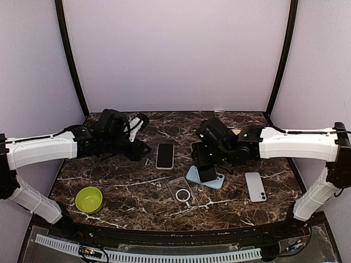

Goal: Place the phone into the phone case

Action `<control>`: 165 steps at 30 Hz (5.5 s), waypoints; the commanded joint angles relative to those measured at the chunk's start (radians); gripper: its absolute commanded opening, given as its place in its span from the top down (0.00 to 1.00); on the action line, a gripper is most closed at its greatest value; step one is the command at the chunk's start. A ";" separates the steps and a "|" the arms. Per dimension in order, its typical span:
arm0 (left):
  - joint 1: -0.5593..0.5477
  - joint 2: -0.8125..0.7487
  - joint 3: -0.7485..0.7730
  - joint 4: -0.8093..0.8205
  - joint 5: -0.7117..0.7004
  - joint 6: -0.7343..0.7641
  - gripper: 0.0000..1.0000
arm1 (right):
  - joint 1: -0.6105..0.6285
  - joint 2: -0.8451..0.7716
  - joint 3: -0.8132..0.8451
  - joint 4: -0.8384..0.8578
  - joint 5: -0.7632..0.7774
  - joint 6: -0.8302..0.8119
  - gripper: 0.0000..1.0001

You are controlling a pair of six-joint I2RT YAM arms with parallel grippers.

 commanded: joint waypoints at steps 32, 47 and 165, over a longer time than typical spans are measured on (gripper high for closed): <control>0.122 -0.162 -0.129 0.090 -0.041 -0.150 0.35 | 0.246 0.416 0.155 0.057 0.043 0.063 0.73; 0.122 -0.152 -0.130 0.092 -0.034 -0.143 0.35 | 0.240 0.482 0.169 -0.035 0.040 0.148 0.73; 0.114 -0.312 -0.287 0.783 0.485 -0.442 0.31 | 0.317 0.182 0.137 0.751 0.309 -0.539 0.64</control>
